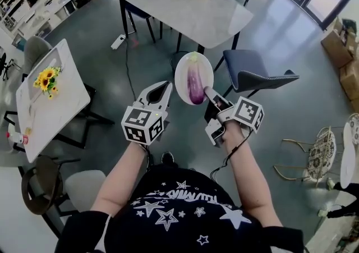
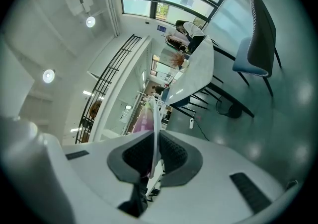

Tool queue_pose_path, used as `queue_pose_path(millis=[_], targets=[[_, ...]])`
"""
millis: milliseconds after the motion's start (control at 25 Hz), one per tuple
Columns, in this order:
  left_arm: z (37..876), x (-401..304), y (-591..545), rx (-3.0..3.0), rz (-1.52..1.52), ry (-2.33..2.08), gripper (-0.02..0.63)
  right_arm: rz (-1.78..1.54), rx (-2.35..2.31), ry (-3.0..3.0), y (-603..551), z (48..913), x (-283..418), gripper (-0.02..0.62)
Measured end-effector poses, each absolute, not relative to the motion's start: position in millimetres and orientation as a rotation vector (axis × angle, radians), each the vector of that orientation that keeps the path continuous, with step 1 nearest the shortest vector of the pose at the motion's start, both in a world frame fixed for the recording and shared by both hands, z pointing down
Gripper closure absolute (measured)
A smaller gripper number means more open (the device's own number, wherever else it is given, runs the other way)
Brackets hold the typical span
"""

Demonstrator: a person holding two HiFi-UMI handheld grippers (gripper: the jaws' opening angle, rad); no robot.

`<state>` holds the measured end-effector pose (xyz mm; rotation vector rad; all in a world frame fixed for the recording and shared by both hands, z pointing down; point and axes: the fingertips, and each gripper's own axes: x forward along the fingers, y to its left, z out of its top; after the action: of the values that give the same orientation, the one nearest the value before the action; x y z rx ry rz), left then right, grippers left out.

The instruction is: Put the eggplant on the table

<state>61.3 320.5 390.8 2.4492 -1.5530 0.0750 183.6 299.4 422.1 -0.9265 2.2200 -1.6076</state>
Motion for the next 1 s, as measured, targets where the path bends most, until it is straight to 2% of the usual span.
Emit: queue_pose_path(millis=[320,1000], targets=[[397.9,6.0,286.0,2.444,0.073,-1.518,0.598,-1.608,-0.968,2.201,265.3,428.8,128.2,0.565],[410.2,-11.0,255.4,2.421,0.084,-1.545,0.598,-1.623,-0.913,2.219,220.6,440.7,103.2,0.565]])
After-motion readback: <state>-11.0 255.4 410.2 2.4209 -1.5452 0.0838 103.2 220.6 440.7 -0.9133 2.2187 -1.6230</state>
